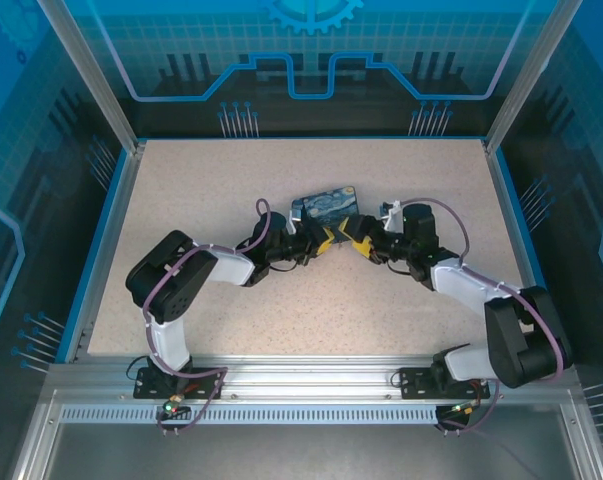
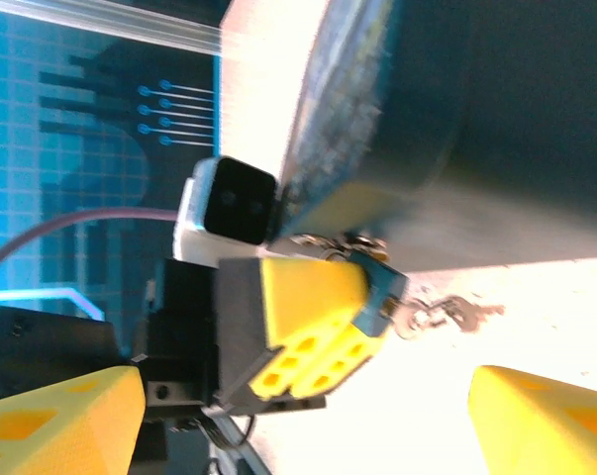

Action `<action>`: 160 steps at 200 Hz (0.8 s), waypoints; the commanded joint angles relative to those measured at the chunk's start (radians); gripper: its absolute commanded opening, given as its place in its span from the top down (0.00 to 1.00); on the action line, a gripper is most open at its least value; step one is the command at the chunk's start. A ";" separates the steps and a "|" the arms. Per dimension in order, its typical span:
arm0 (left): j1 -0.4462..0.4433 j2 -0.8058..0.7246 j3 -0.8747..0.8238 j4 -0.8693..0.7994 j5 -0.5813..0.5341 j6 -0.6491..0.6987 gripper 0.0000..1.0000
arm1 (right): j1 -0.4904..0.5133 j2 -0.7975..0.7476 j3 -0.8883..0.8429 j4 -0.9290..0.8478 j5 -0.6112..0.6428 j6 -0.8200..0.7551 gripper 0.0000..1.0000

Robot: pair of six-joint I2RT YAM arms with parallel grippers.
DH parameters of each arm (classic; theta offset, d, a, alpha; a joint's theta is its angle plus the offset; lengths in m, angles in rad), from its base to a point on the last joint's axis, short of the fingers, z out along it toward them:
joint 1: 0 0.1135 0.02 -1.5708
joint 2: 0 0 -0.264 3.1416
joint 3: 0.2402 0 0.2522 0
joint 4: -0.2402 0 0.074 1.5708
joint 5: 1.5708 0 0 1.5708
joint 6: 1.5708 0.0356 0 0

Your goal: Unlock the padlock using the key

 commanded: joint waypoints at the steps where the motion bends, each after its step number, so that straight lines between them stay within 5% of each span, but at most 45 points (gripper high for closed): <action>1: 0.007 0.010 -0.001 0.005 0.031 0.027 1.00 | -0.013 -0.022 0.030 -0.184 0.020 -0.132 0.15; 21: 0.007 0.006 0.002 -0.011 0.033 0.044 1.00 | -0.017 -0.007 0.019 -0.148 -0.005 -0.113 0.23; 68: 0.006 0.003 0.002 -0.011 0.036 0.049 1.00 | -0.013 0.059 0.012 -0.027 -0.043 -0.023 0.58; 160: 0.006 0.000 0.006 -0.007 0.037 0.045 1.00 | -0.009 0.194 -0.024 0.229 -0.050 0.158 0.64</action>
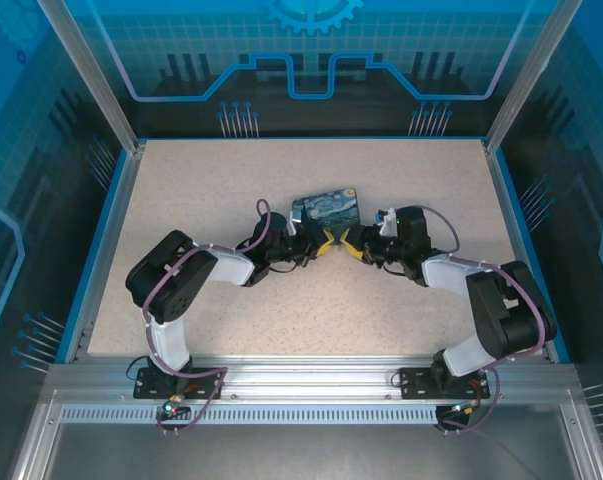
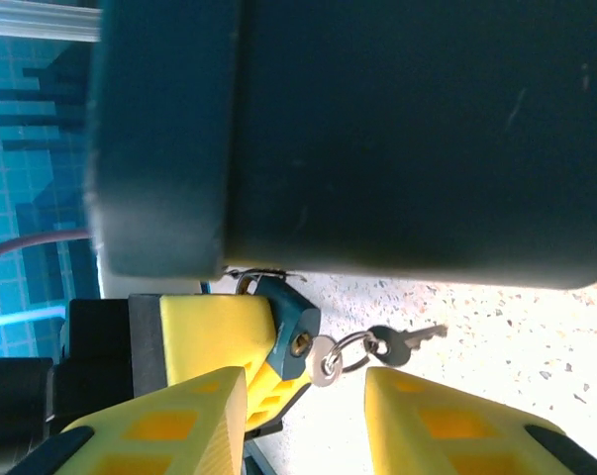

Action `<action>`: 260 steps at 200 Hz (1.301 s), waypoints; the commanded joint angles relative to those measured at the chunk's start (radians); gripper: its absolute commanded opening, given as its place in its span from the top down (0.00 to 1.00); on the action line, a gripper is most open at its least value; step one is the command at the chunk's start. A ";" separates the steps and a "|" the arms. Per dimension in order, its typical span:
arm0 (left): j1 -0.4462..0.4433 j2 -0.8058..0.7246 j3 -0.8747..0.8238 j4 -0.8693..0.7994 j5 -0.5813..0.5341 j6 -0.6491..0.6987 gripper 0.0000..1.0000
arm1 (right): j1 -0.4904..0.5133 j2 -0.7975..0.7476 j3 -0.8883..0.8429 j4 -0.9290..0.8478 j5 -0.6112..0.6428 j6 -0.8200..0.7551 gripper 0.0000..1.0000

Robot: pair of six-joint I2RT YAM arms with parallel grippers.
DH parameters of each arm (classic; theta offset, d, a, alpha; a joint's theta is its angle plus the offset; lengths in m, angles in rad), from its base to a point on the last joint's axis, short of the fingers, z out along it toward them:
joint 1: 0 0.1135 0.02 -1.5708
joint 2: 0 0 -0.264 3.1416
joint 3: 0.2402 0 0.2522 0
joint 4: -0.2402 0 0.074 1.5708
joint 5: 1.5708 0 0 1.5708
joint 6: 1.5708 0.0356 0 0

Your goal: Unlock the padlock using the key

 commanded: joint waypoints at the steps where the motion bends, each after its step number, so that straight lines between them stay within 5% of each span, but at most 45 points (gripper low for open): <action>1: 0.005 0.000 0.006 0.017 0.029 0.015 1.00 | -0.002 0.021 -0.011 0.086 -0.013 0.051 0.64; 260: 0.002 0.005 0.019 0.023 0.033 0.011 1.00 | 0.035 0.096 -0.005 0.153 0.006 0.097 0.79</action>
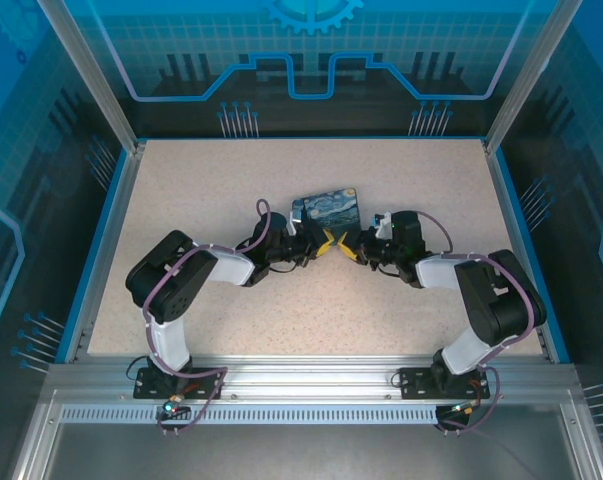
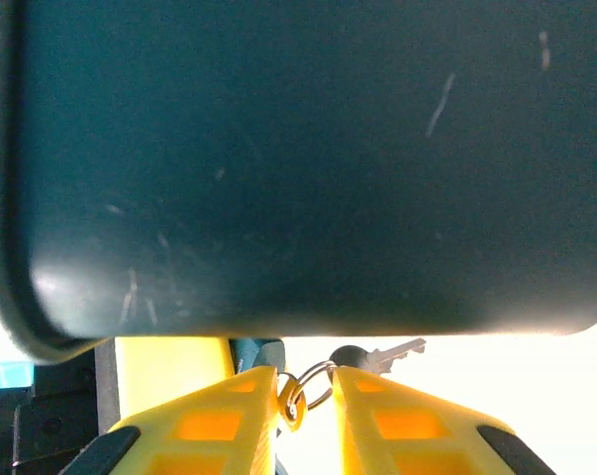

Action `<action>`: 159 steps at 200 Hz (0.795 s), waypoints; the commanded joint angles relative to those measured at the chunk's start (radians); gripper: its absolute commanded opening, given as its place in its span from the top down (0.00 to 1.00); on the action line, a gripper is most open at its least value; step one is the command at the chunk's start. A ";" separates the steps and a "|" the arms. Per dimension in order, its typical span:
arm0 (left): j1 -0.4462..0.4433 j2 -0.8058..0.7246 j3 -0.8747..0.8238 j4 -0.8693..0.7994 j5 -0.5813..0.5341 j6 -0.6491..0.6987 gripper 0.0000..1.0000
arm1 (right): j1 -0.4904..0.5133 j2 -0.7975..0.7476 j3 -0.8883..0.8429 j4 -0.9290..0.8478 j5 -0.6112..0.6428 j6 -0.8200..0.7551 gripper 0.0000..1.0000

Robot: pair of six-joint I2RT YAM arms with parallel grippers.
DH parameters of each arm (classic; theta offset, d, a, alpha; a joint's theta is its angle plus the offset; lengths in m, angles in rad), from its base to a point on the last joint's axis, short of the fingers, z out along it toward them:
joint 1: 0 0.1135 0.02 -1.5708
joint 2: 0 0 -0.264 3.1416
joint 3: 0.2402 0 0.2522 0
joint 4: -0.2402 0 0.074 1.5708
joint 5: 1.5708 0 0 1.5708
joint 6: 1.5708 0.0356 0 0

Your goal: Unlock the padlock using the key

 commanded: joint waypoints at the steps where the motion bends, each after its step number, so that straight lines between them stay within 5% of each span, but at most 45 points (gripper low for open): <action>1: 0.002 0.004 0.019 0.023 0.033 0.012 1.00 | 0.014 0.013 0.017 0.024 0.000 0.006 0.79; 159: -0.004 0.008 0.023 0.026 0.033 0.008 1.00 | 0.033 0.024 0.052 0.032 0.005 0.020 0.94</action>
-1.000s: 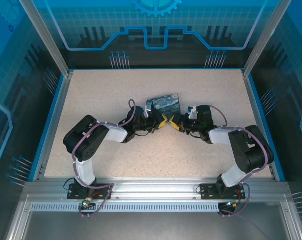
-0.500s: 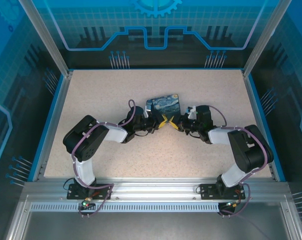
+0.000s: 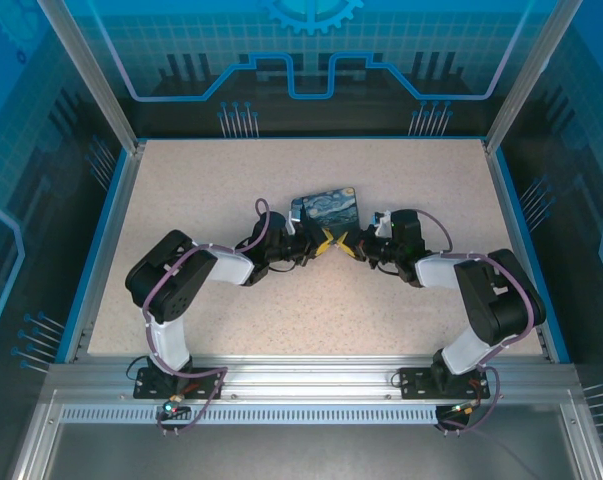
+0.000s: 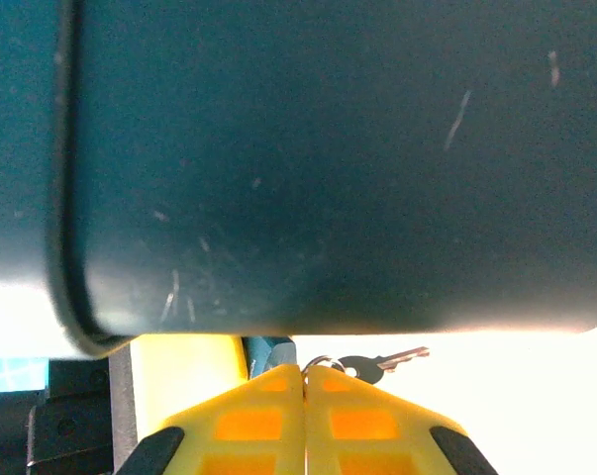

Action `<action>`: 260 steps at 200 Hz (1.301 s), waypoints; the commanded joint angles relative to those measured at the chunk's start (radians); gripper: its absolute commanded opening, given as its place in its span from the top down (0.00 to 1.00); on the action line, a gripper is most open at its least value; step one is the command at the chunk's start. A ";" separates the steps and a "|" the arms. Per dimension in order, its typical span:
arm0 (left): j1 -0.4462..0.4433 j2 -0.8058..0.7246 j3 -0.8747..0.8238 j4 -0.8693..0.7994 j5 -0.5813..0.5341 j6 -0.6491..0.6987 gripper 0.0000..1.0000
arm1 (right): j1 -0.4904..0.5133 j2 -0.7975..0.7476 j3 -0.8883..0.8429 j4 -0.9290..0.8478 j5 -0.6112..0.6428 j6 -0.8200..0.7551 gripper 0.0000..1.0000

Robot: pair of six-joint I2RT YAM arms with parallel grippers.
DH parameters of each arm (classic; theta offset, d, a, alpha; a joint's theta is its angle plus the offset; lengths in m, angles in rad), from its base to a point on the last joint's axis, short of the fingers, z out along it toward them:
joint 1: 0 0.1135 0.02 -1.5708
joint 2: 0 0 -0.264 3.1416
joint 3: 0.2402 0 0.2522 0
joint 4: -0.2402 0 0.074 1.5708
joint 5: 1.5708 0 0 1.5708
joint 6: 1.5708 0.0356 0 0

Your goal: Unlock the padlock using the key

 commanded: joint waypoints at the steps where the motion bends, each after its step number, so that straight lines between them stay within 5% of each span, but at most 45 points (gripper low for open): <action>1: -0.009 0.007 0.023 0.027 0.034 0.009 1.00 | 0.027 0.018 0.040 0.020 -0.004 0.007 0.94; 55: -0.013 0.009 0.022 0.014 0.022 0.005 1.00 | 0.027 0.016 0.040 0.014 -0.010 0.004 0.91; 171: -0.009 0.008 0.026 0.004 -0.005 -0.014 1.00 | -0.029 -0.126 -0.029 -0.160 -0.051 -0.116 0.27; 225: -0.007 -0.014 0.047 -0.060 0.006 0.005 1.00 | -0.052 -0.276 0.047 -0.585 0.060 -0.436 0.28; 260: -0.007 -0.049 0.067 -0.172 0.007 0.030 1.00 | -0.019 -0.345 0.169 -0.838 0.228 -0.675 0.39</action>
